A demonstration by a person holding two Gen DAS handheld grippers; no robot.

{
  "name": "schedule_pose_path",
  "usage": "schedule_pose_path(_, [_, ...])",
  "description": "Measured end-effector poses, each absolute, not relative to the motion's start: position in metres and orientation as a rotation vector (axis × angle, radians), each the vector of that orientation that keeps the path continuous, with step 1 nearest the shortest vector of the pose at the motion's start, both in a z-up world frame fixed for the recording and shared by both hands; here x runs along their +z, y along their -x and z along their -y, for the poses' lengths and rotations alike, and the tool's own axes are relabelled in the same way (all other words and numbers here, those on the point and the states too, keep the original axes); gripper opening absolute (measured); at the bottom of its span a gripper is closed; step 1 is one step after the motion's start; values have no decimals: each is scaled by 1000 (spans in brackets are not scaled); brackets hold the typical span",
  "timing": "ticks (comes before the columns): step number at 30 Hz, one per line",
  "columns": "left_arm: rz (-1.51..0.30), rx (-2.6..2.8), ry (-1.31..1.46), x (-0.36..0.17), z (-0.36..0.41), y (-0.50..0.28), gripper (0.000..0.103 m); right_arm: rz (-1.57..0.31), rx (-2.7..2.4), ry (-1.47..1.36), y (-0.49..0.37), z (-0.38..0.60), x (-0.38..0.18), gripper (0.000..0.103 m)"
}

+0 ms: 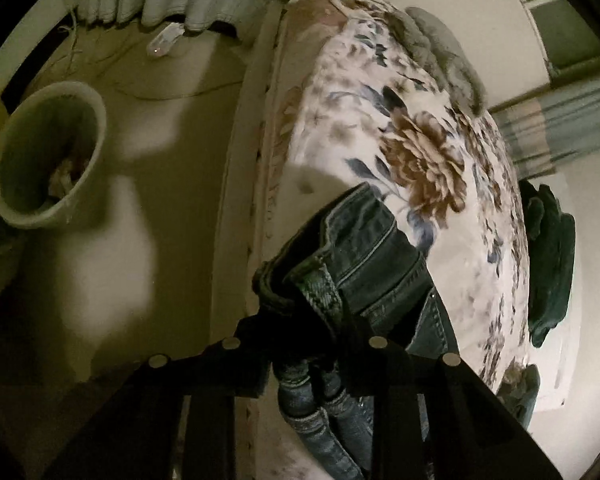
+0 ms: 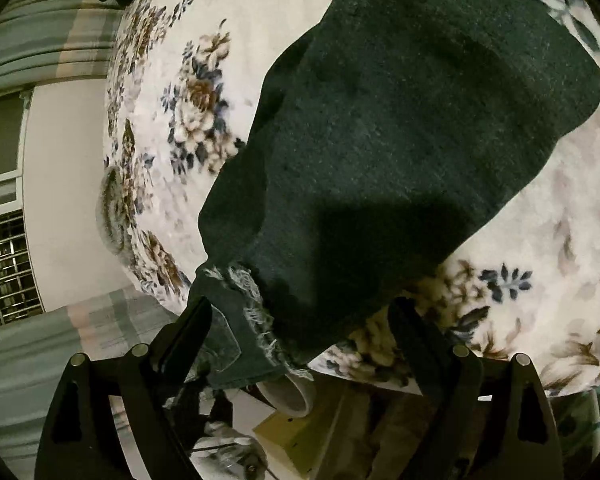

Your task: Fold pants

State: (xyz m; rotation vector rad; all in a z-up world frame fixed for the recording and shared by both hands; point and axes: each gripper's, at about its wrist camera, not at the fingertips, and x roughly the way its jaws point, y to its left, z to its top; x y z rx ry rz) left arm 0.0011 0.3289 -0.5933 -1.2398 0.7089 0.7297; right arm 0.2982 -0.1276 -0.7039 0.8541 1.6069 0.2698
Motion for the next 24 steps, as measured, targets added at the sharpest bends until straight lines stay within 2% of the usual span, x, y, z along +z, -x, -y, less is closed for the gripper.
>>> schedule_pose_path(3, [-703, 691, 1250, -593, -330, 4, 24, -1600, 303, -765, -298, 112, -696, 92])
schedule_pose_path(8, [-730, 652, 1301, -598, -335, 1, 32, -1568, 393, -395, -295, 35, -678, 92])
schedule_pose_path(10, [-765, 662, 1343, -606, -339, 2, 49, -1541, 418, -205, -292, -6, -679, 92])
schedule_pose_path(11, [-765, 658, 1370, -611, -341, 4, 54, -1540, 411, -86, -290, -25, -685, 92])
schedule_pose_path(12, [-758, 652, 1393, -614, -343, 4, 64, -1536, 399, -4, -287, -39, -691, 92])
schedule_pose_path(13, [-751, 650, 1404, -616, -344, 5, 69, -1536, 387, 65, -284, -50, -699, 92])
schedule_pose_path(14, [-743, 645, 1414, -618, -345, 4, 70, -1544, 372, 127, -282, -60, -708, 91])
schedule_pose_path(16, [-737, 634, 1430, -623, -346, 2, 75, -1536, 320, 203, -279, -67, -720, 71])
schedule_pose_path(17, [-737, 630, 1439, -625, -347, 2, 75, -1517, 266, 215, -280, -64, -722, 27])
schedule_pose_path(18, [-737, 628, 1450, -628, -347, 1, 75, -1512, 237, 186, -282, -59, -721, 7])
schedule_pose_path(24, [-717, 620, 1526, -645, -350, 1, 75, -1418, 207, -29, -282, -38, -680, 6])
